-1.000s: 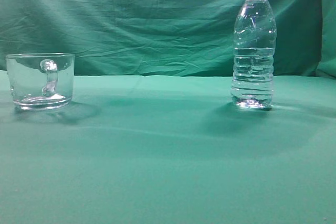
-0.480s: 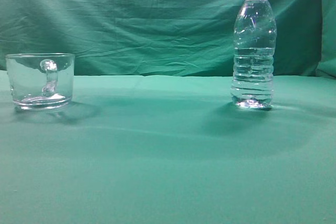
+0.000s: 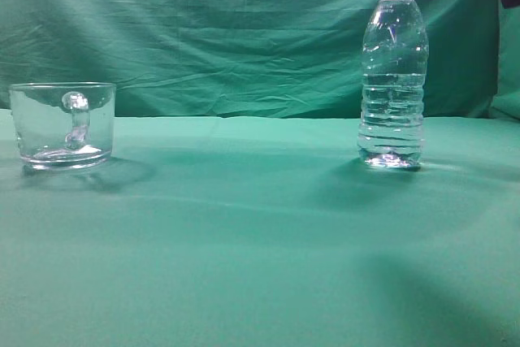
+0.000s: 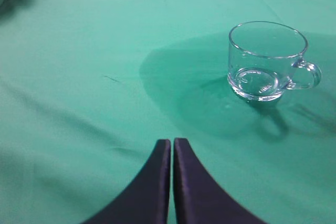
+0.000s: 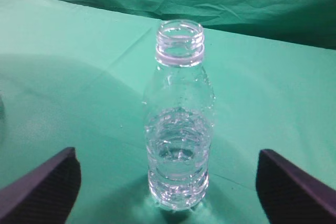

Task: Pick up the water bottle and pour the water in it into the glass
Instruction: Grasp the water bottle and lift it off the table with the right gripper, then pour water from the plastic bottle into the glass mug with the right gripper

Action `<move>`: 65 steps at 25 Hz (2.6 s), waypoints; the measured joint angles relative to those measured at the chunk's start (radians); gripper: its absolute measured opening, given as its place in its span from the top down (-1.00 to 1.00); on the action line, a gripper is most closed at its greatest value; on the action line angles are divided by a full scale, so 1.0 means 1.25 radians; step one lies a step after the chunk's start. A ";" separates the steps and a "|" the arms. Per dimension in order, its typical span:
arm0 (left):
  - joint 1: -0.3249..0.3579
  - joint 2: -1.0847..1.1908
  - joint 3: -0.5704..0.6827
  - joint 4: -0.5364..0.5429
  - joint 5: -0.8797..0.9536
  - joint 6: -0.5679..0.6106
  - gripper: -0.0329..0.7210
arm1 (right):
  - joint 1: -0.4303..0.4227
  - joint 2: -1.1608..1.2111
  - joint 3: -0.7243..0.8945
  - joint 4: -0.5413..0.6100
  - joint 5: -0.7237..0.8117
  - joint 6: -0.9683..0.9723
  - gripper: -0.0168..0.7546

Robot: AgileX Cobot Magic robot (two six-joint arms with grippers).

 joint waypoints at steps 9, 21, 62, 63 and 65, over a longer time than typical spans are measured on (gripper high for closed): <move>0.000 0.000 0.000 0.000 0.000 0.000 0.91 | 0.000 0.225 -0.095 0.029 -0.090 0.008 -0.72; 0.000 0.000 0.000 0.000 0.000 0.000 0.91 | 0.000 0.480 -0.226 0.057 -0.253 0.044 -0.72; 0.000 0.000 0.000 0.000 0.000 0.000 0.91 | 0.106 0.312 -0.623 -0.730 0.433 0.526 0.31; 0.000 0.000 0.000 0.000 0.000 0.000 0.91 | 0.132 0.315 -0.647 -0.757 0.469 0.528 0.31; 0.000 0.000 0.000 0.000 0.000 0.000 0.91 | 0.175 0.333 -0.689 -0.804 0.525 0.530 0.31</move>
